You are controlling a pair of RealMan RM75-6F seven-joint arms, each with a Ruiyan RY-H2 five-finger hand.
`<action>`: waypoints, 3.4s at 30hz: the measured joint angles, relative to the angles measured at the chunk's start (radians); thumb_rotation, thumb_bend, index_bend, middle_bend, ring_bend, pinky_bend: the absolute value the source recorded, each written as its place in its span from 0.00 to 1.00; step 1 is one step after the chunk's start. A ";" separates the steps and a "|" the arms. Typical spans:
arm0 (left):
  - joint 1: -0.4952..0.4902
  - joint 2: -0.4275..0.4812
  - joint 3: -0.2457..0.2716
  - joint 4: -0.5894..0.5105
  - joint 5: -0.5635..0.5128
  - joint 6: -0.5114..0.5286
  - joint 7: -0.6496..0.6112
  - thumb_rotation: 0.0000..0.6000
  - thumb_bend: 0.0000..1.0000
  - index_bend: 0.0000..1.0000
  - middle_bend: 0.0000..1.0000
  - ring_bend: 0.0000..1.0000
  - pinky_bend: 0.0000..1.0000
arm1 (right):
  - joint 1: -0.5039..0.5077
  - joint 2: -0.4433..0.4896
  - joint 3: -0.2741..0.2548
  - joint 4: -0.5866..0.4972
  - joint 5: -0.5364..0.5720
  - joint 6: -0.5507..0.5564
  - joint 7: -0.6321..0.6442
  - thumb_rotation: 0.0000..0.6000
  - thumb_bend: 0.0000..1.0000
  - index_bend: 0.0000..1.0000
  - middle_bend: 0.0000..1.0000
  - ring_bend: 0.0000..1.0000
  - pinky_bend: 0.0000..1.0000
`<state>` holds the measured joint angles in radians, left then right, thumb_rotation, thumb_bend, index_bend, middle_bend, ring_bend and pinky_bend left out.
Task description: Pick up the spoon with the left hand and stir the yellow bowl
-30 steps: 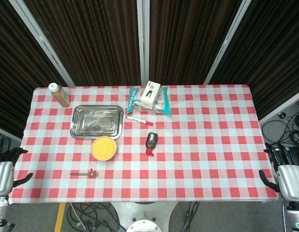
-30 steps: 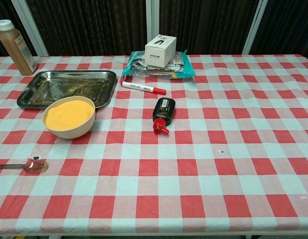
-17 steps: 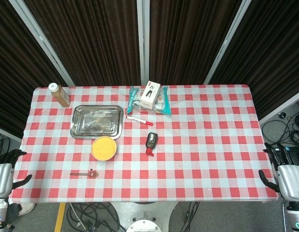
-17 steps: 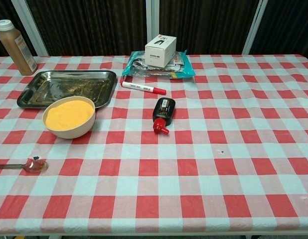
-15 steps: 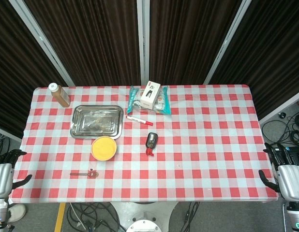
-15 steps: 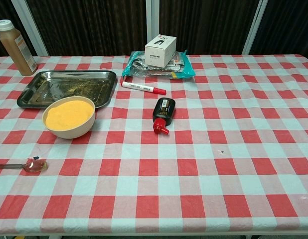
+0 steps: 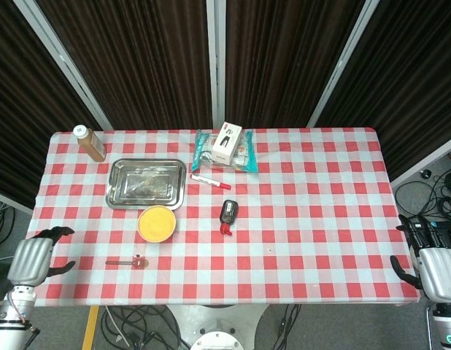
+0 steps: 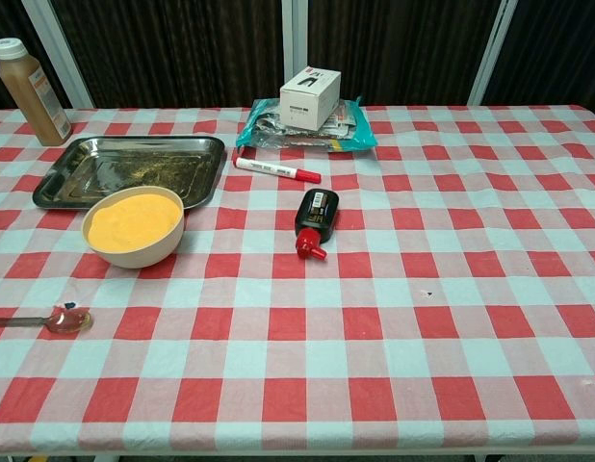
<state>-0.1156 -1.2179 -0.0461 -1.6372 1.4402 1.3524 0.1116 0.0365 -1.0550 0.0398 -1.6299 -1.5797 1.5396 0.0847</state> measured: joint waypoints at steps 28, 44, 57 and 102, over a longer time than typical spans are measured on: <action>-0.172 -0.233 0.014 0.077 -0.167 -0.277 0.055 1.00 0.24 0.54 0.85 0.89 1.00 | 0.015 -0.005 0.001 0.005 0.023 -0.036 -0.006 1.00 0.30 0.07 0.34 0.11 0.21; -0.186 -0.258 0.037 0.066 -0.235 -0.307 0.114 1.00 0.31 0.55 0.86 0.89 1.00 | 0.012 -0.004 -0.002 0.008 0.024 -0.033 -0.003 1.00 0.30 0.07 0.34 0.11 0.21; -0.193 -0.277 0.039 0.091 -0.270 -0.315 0.118 1.00 0.37 0.57 0.86 0.89 1.00 | 0.010 -0.003 -0.002 0.004 0.026 -0.030 -0.007 1.00 0.30 0.07 0.35 0.11 0.21; -0.425 -0.252 -0.140 0.134 -0.414 -0.399 0.210 1.00 0.41 0.60 0.87 0.90 1.00 | -0.001 0.003 0.002 0.005 0.035 -0.014 0.005 1.00 0.30 0.07 0.35 0.11 0.21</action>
<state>-0.5410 -1.4696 -0.1861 -1.5028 1.0267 0.9536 0.3212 0.0355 -1.0517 0.0423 -1.6247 -1.5450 1.5257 0.0894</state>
